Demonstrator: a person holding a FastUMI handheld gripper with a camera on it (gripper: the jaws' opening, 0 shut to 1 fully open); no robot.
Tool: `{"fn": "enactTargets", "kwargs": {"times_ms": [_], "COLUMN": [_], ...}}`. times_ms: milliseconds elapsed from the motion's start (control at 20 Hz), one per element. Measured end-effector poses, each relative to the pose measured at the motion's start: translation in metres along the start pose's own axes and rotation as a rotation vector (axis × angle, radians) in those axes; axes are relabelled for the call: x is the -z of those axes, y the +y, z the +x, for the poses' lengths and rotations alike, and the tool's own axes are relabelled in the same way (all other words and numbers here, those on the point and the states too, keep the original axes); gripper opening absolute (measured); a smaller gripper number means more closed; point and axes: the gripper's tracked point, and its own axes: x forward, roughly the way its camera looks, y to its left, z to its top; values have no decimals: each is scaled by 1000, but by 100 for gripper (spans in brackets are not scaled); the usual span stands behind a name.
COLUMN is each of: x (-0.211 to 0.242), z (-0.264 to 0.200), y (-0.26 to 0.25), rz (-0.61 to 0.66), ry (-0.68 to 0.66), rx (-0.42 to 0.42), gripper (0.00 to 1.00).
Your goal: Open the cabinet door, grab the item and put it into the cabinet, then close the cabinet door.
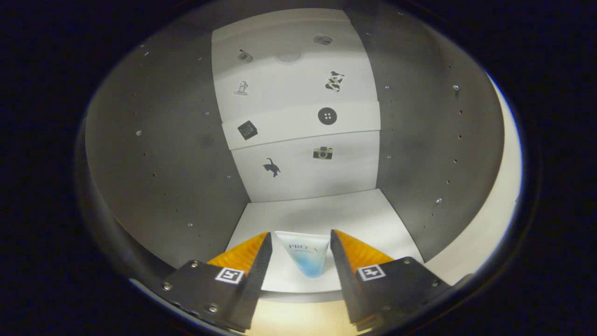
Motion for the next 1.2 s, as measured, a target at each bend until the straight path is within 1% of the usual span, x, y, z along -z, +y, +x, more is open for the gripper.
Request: {"fn": "enactTargets", "kwargs": {"times_ms": [100, 150, 200, 300, 450, 600, 850, 1000, 1200], "x": [-8, -12, -16, -16, -5, 19, 56, 73, 87], "z": [-15, -28, -42, -78, -141, -206, -307, -358, -422], "y": [-2, -5, -3, 3, 11, 15, 0, -28, -82], "rz": [-12, -13, -13, -13, -30, -42, -45, -18, -17], "ry": [-65, -107, -147, -214, -271, -289, -301, -311, -347], "rx": [30, 54, 58, 59, 63, 76, 135, 176, 244], "gripper": [88, 94, 98, 98, 98, 98, 98, 98, 98]}}
